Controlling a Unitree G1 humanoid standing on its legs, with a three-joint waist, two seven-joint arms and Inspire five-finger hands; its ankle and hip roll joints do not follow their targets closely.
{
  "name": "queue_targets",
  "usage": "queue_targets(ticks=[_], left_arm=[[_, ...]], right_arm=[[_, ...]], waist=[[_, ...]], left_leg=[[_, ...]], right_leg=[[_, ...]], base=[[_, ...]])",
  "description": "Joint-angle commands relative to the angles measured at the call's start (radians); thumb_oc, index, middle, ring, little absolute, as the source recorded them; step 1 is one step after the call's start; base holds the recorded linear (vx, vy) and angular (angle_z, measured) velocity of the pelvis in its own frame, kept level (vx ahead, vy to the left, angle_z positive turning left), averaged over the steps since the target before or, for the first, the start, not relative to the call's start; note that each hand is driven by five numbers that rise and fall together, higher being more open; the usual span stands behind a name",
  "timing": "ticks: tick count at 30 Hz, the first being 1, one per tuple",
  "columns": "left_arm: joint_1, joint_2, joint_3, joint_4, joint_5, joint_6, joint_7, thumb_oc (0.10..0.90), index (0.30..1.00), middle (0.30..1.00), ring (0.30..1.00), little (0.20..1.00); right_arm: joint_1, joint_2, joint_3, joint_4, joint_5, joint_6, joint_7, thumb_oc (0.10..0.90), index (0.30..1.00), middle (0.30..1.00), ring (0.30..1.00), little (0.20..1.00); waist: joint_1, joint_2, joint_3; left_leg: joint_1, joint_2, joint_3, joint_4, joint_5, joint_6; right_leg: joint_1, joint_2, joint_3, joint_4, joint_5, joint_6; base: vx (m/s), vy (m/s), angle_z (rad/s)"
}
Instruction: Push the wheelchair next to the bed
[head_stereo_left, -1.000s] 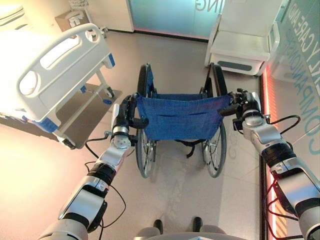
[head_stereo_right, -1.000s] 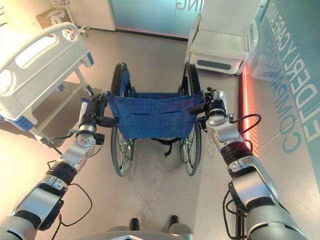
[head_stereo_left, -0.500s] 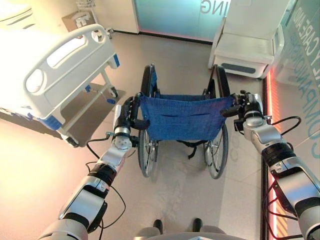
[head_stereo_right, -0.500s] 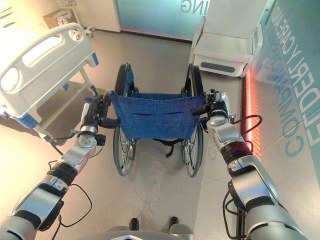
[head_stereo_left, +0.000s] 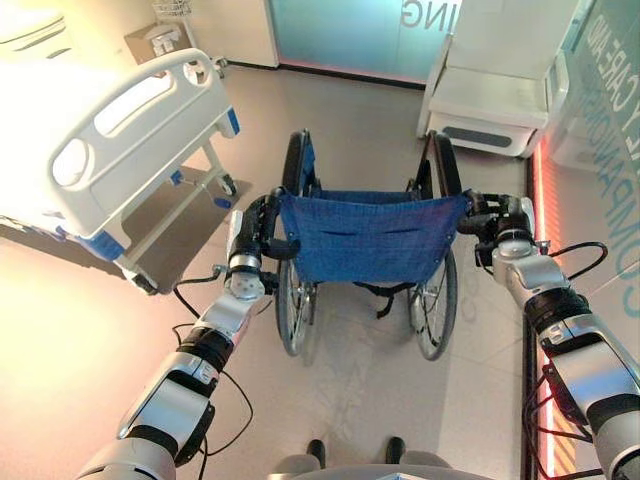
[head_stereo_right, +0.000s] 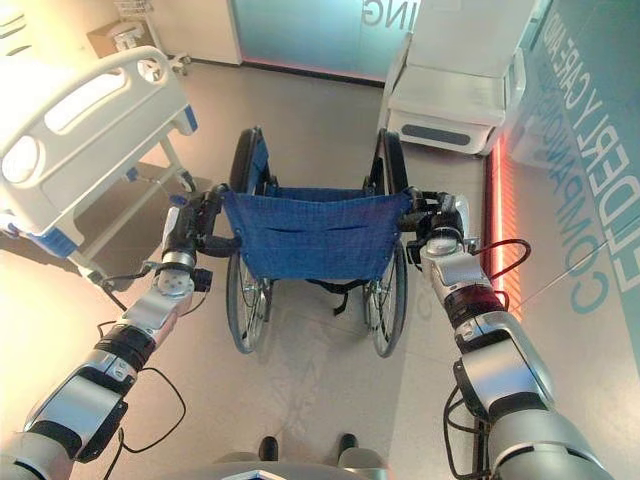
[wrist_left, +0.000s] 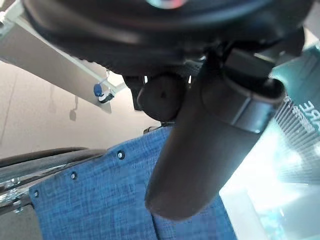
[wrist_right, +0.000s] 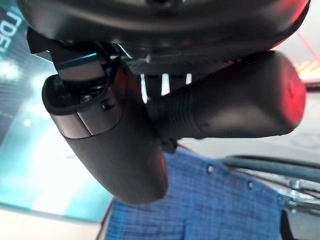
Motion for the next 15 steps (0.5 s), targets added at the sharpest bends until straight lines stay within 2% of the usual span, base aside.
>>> queue_targets(ticks=[1, 5, 11, 15], left_arm=[[-0.135, 0.049, -0.031, 0.041, 0.046, -0.054, -0.036, 0.4, 0.3, 0.3, 0.3, 0.3], [-0.162, 0.058, -0.036, 0.064, 0.031, -0.022, -0.052, 0.4, 0.3, 0.3, 0.3, 0.3], [-0.221, 0.067, -0.054, 0.105, -0.017, 0.102, -0.1, 0.4, 0.3, 0.3, 0.3, 0.3], [-0.243, 0.076, -0.064, 0.133, -0.028, 0.137, -0.125, 0.4, 0.3, 0.3, 0.3, 0.3]], right_arm=[[-0.037, 0.048, 0.08, 0.009, 0.025, -0.052, 0.086, 0.4, 0.3, 0.3, 0.3, 0.3], [-0.053, 0.044, 0.092, 0.008, 0.022, -0.05, 0.087, 0.4, 0.3, 0.3, 0.3, 0.3], [-0.079, 0.058, 0.11, 0.006, 0.014, -0.048, 0.07, 0.4, 0.3, 0.3, 0.3, 0.3], [-0.094, 0.064, 0.117, 0.005, 0.001, -0.044, 0.06, 0.4, 0.3, 0.3, 0.3, 0.3]], waist=[[0.037, -0.019, -0.034], [0.034, -0.018, -0.037], [0.025, -0.011, -0.035], [0.019, -0.005, -0.032]], left_leg=[[-0.014, -0.097, -0.001, 0.01, -0.054, 0.034], [-0.014, -0.096, 0.002, 0.008, -0.053, 0.033], [-0.015, -0.095, 0.008, 0.01, -0.051, 0.031], [-0.016, -0.096, 0.013, 0.011, -0.05, 0.031]], right_leg=[[0.002, 0.02, 0.037, 0.036, -0.034, -0.034], [0.001, 0.02, 0.038, 0.034, -0.033, -0.033], [-0.001, 0.02, 0.041, 0.033, -0.029, -0.031], [-0.003, 0.018, 0.044, 0.031, -0.026, -0.03]], base=[[0.0, 0.0, 0.0], [0.0, 0.0, 0.0], [0.0, 0.0, 0.0], [0.0, 0.0, 0.0]])
